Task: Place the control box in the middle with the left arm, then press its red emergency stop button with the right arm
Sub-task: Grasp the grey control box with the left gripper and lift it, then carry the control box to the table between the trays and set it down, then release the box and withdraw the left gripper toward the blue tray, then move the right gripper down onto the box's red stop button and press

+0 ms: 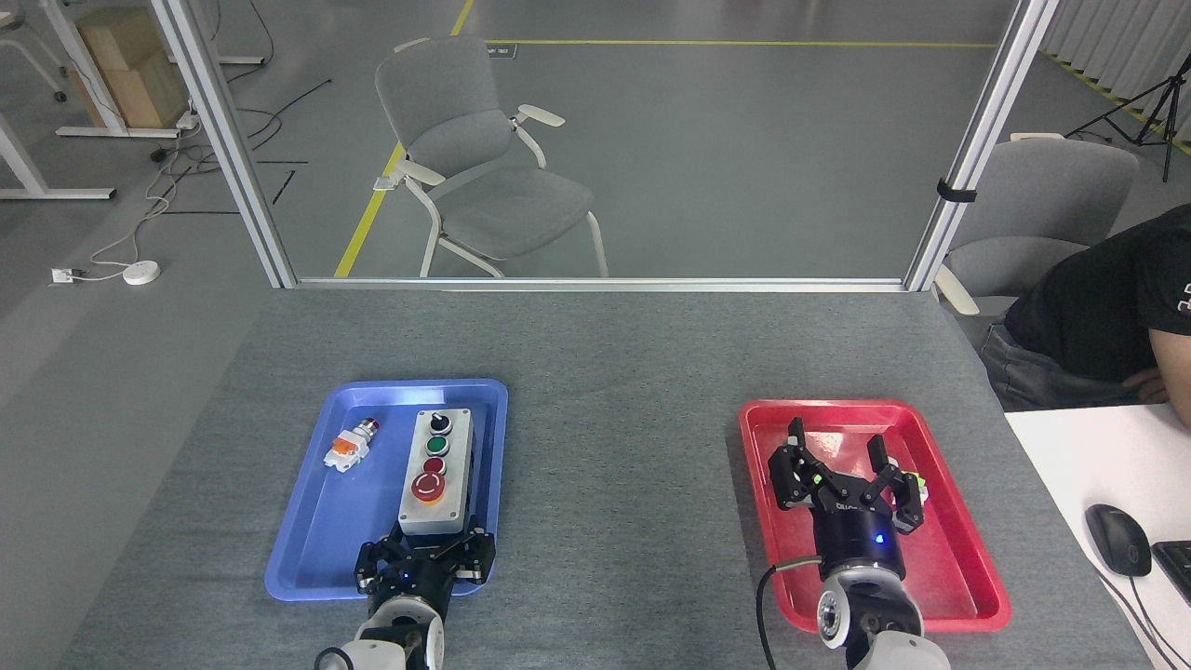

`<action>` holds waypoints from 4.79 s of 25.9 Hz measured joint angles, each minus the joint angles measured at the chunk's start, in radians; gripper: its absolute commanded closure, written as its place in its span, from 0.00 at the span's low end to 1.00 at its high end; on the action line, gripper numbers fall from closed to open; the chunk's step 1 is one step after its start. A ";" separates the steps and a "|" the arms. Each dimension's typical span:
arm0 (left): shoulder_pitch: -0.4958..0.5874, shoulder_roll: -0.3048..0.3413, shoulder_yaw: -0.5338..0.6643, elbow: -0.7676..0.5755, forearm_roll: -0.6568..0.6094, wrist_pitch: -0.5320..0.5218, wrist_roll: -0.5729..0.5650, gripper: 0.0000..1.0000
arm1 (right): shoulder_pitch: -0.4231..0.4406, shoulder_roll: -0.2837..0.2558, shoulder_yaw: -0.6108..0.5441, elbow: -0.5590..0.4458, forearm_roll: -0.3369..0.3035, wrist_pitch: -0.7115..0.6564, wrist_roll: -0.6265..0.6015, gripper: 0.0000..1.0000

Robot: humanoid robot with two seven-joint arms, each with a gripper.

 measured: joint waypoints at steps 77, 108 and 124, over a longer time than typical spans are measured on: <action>-0.133 -0.135 -0.469 0.131 -0.064 -0.146 0.013 0.02 | 0.000 -0.009 -0.002 0.000 0.000 0.002 0.005 0.39; 0.382 0.242 0.202 -0.618 0.024 -0.303 0.178 0.01 | -0.054 0.008 0.238 0.127 -0.175 -0.383 0.162 1.00; 0.305 0.235 0.281 -0.575 0.138 -0.298 0.207 0.01 | -0.072 0.006 0.283 0.300 -0.170 -0.374 0.163 1.00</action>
